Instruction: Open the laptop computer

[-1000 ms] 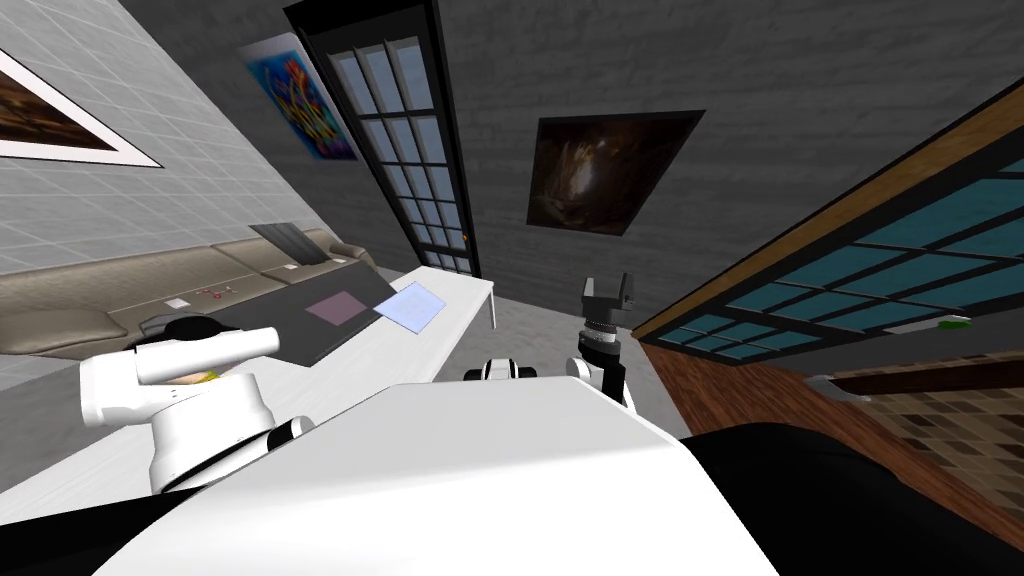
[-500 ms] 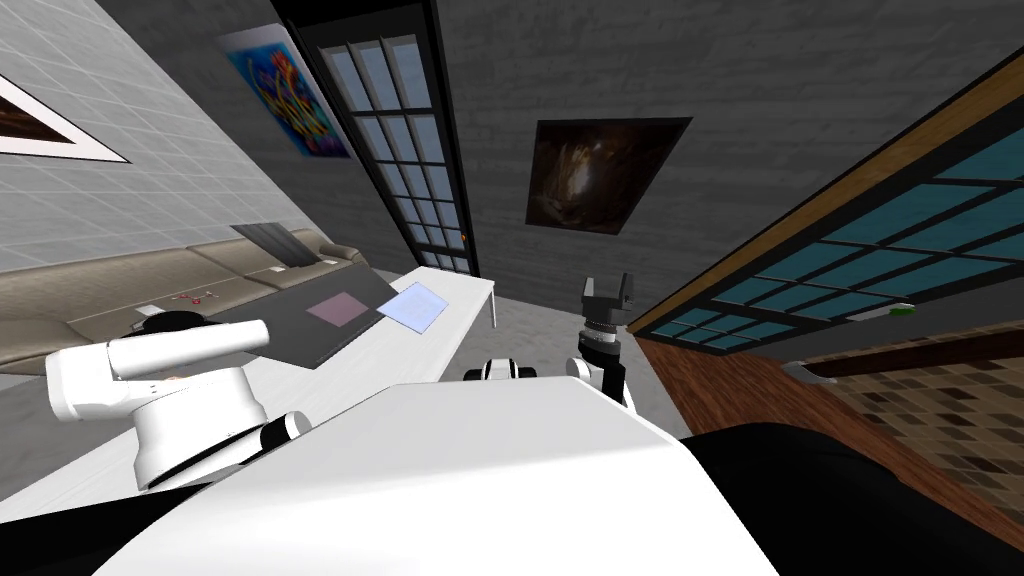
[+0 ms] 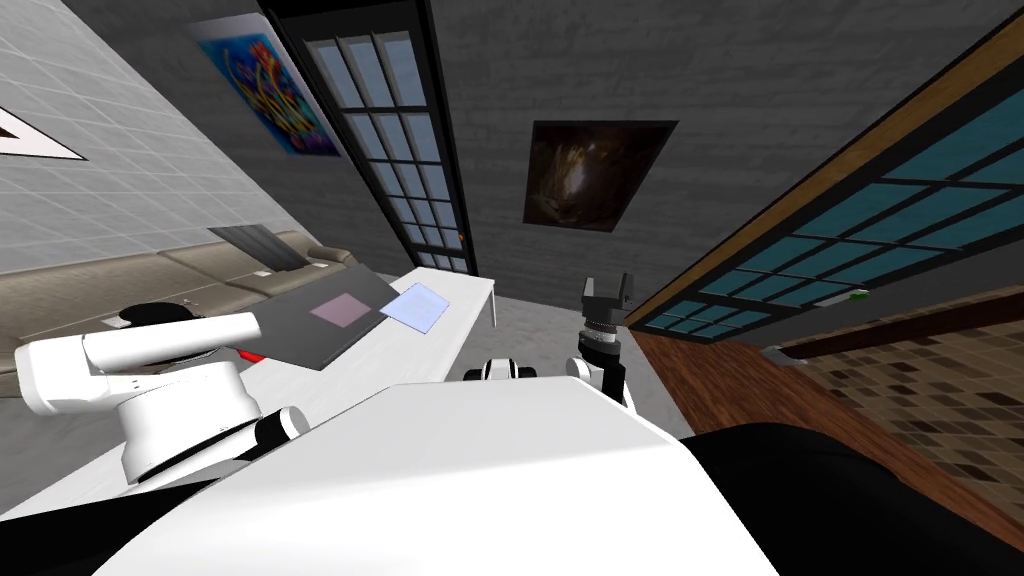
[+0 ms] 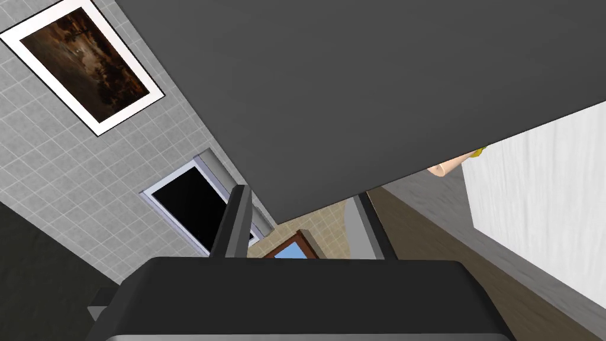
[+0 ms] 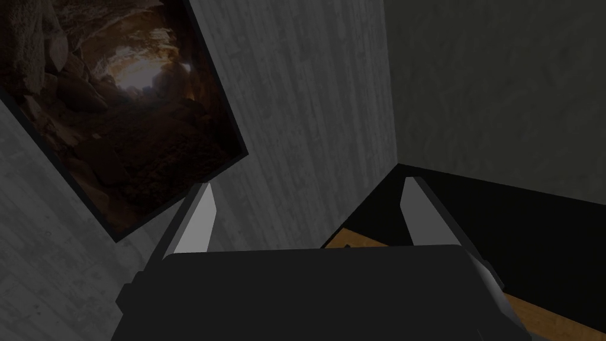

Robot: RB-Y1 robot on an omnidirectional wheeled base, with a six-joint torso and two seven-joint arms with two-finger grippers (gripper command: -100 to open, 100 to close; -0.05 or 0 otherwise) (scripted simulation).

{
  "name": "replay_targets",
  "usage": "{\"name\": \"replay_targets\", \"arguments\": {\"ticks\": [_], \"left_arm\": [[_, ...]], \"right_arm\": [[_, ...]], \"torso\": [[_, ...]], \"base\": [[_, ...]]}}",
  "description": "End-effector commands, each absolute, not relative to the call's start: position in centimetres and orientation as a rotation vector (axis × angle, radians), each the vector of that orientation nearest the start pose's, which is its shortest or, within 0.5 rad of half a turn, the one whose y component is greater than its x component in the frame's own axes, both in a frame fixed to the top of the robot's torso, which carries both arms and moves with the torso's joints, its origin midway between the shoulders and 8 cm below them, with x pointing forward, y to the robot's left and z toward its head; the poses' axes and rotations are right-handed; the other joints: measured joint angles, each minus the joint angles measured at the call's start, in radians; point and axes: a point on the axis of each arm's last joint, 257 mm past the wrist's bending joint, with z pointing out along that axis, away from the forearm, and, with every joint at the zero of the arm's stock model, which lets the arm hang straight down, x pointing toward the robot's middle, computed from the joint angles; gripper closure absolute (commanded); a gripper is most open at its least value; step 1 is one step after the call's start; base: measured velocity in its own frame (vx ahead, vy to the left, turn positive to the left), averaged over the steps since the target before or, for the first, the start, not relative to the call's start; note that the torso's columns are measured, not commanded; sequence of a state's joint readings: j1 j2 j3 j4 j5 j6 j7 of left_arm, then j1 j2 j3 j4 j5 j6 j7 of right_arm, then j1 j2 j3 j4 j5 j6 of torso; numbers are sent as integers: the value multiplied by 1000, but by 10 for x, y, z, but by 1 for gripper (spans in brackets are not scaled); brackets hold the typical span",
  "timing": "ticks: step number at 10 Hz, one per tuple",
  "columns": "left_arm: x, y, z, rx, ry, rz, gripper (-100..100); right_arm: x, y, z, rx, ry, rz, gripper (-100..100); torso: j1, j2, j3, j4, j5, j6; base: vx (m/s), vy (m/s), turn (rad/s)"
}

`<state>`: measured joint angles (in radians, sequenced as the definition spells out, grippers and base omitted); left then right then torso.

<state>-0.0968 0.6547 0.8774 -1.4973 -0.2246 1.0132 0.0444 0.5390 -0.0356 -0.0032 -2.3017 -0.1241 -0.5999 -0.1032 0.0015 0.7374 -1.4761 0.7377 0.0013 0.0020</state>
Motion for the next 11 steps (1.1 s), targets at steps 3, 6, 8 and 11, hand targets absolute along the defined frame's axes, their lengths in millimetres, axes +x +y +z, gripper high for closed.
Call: {"name": "replay_targets", "arguments": {"ticks": [3, 6, 8, 11], "left_arm": [[256, 809, -131, -1920, 746, 194, 100], [252, 806, -137, -1972, 751, 188, 100], [247, 801, -146, -2019, 758, 191, 100], [244, 796, -153, -2063, 765, 191, 100]], "right_arm": [[317, -293, 40, 674, 473, 1477, 0], [317, -293, 40, 674, 473, 1477, 0], [317, -293, 40, 674, 473, 1477, 0], [317, -293, 40, 674, 473, 1477, 0]], "torso": [[-4, 0, 0, 0, -2, 1], [-2, -2, -1, 0, -1, -1], [0, -1, -1, -1, 0, -2], [-3, 3, 3, -1, 5, -4]], "base": [[-47, 55, -86], [-13, 62, -40], [6, 36, 18], [3, 2, 11]]}}
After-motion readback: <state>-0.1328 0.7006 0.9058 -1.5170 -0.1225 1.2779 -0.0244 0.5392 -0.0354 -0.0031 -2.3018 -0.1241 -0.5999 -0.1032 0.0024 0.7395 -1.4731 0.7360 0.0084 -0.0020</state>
